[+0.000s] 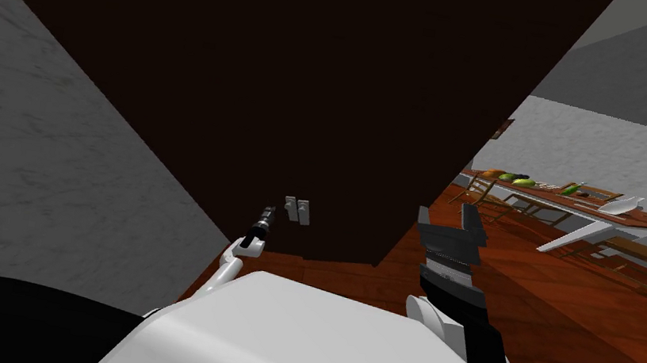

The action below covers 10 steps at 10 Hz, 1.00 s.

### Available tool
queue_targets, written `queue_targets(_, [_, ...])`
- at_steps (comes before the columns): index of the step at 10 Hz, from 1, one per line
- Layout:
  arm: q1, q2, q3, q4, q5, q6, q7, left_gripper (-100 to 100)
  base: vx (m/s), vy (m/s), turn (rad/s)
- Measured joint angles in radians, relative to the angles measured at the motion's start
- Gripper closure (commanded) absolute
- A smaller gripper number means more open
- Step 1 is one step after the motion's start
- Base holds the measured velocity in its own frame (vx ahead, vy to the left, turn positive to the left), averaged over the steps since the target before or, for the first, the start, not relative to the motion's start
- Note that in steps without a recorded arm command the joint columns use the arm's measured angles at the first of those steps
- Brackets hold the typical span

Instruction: Pull the door open

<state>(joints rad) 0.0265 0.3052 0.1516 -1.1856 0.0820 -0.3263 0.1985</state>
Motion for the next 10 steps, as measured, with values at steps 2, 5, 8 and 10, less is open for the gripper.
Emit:
queue_targets(2, [0.010,0.004,-0.002,-0.003,0.001,-0.001,0.005,-100,-0.188,-0.058,0.001])
queue_targets(5, [0.024,0.000,-0.019,-0.023,0.000,-0.003,0.011,-100,-0.201,-0.068,-0.024])
queue_targets(8, [0.024,-0.009,-0.049,-0.046,-0.004,-0.007,0.019,-100,-0.077,-0.041,-0.004])
queue_targets(10, [0.034,0.025,-0.016,-0.022,0.005,-0.003,0.025,-100,-0.012,0.077,0.150])
